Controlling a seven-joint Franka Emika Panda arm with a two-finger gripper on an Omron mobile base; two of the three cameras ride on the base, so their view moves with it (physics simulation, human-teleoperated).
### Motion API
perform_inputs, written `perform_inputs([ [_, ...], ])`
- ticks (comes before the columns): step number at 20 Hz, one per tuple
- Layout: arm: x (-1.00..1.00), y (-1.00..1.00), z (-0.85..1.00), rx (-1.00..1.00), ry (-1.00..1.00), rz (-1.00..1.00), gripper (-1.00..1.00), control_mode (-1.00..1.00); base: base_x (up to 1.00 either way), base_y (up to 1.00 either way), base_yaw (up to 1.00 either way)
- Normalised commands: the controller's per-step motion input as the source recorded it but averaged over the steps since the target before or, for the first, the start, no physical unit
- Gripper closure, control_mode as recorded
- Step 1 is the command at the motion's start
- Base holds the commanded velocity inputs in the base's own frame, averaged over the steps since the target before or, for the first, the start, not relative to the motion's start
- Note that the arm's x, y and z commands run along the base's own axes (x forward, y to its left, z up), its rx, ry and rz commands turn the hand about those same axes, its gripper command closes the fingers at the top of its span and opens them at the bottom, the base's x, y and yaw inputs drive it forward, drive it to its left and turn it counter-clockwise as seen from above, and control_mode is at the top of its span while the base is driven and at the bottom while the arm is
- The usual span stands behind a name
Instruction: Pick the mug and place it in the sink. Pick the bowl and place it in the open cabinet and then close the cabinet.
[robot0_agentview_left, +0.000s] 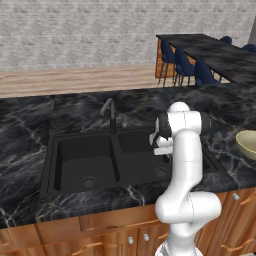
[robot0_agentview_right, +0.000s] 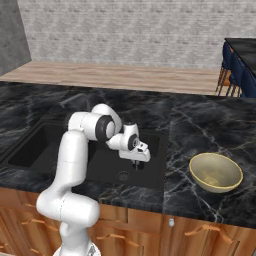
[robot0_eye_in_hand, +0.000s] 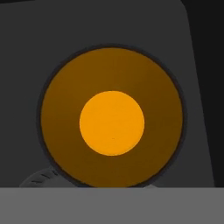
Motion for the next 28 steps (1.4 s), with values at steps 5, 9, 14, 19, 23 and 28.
perform_inputs([
  [5,0.03,0.0,-0.24,0.0,-0.06,0.0,1.0,-1.0,0.0,0.0,0.0],
  [9,0.0,0.0,-0.1,0.02,-0.04,0.0,-1.0,-1.0,0.0,0.0,0.0],
  [14,0.0,0.0,-0.03,0.01,-0.01,0.0,-1.0,-1.0,0.0,0.0,0.0],
  [19,0.0,0.0,0.06,0.0,-0.01,0.02,-1.0,-1.0,0.0,0.0,0.0],
  [23,0.0,0.0,0.44,0.01,-0.03,0.01,-1.0,-1.0,0.0,0.0,0.0],
  [28,-0.09,0.0,0.49,0.03,-0.03,0.0,-1.0,-1.0,0.0,0.0,0.0],
])
